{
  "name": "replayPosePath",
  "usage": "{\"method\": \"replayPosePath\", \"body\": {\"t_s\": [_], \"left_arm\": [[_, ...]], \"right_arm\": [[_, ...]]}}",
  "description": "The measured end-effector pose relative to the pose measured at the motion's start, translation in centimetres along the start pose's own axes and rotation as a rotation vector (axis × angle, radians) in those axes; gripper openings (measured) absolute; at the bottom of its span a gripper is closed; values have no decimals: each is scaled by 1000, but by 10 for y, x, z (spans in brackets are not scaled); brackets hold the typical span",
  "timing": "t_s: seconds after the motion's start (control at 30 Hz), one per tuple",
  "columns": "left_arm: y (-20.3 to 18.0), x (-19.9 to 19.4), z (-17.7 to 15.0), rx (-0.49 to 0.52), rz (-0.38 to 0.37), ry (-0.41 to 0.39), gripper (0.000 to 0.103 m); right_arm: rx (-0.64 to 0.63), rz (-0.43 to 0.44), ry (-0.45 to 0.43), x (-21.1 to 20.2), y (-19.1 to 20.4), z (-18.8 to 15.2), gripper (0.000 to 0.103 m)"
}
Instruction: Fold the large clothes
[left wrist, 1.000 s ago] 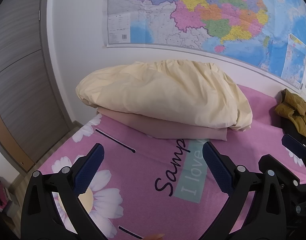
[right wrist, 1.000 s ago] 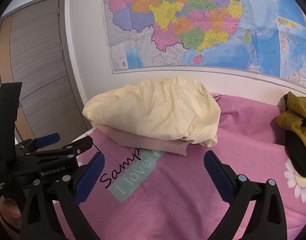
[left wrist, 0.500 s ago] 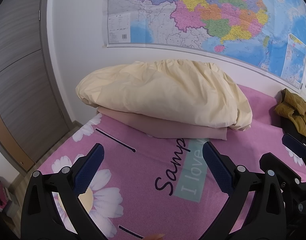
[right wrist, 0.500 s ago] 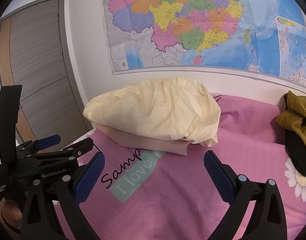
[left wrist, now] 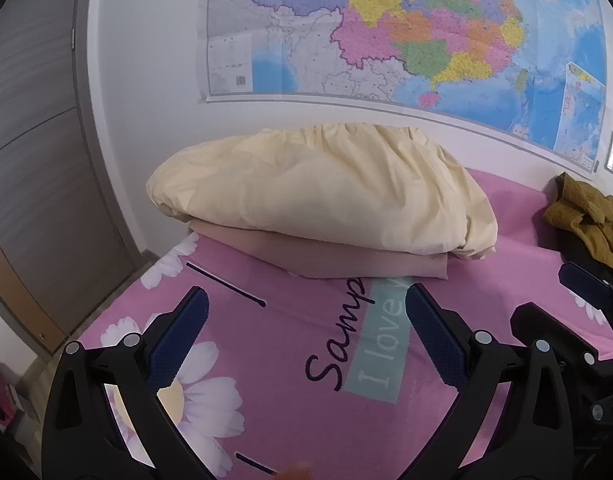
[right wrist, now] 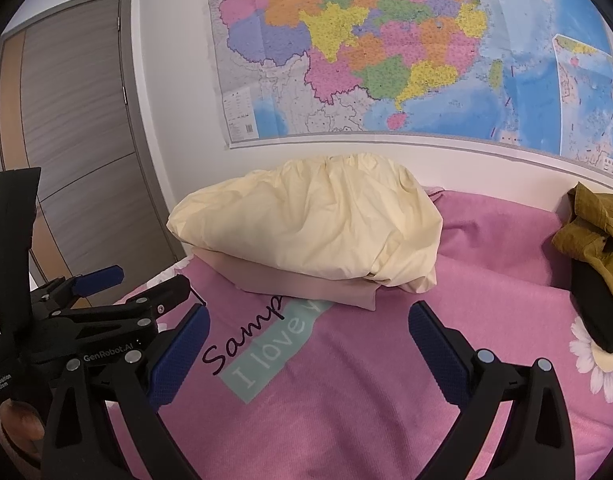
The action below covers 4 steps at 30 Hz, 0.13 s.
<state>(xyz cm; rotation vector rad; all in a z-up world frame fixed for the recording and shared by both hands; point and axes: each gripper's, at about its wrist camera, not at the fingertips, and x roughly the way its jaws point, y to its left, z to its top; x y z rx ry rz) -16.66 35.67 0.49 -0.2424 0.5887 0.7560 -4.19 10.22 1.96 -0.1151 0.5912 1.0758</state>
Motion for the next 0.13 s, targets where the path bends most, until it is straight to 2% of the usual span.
{"method": "replayPosePath", "body": {"t_s": [0.13], "left_arm": [[4, 1, -1, -24, 11, 11, 97]], "right_arm": [[1, -7, 3, 0, -1, -1, 97]]}}
